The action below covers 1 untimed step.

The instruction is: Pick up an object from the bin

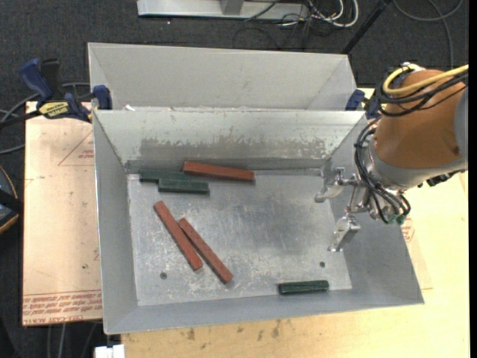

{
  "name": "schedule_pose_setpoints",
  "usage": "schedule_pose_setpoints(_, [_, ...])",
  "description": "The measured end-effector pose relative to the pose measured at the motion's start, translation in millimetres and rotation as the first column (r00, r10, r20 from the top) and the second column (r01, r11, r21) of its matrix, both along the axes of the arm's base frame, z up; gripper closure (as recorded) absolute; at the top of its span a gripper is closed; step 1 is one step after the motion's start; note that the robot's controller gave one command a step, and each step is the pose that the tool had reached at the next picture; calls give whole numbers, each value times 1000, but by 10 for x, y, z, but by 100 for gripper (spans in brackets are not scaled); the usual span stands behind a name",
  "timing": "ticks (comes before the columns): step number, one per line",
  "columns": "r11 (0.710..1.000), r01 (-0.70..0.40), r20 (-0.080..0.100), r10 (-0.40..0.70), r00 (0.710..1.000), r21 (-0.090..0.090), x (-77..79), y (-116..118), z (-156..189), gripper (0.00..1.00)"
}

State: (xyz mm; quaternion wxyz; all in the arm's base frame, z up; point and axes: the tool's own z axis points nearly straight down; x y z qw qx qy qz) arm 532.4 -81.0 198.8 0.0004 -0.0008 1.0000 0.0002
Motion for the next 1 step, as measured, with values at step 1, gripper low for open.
schedule_pose_setpoints(1, [1000,-6,8,6,1000,-2,-163,68,-399,0])
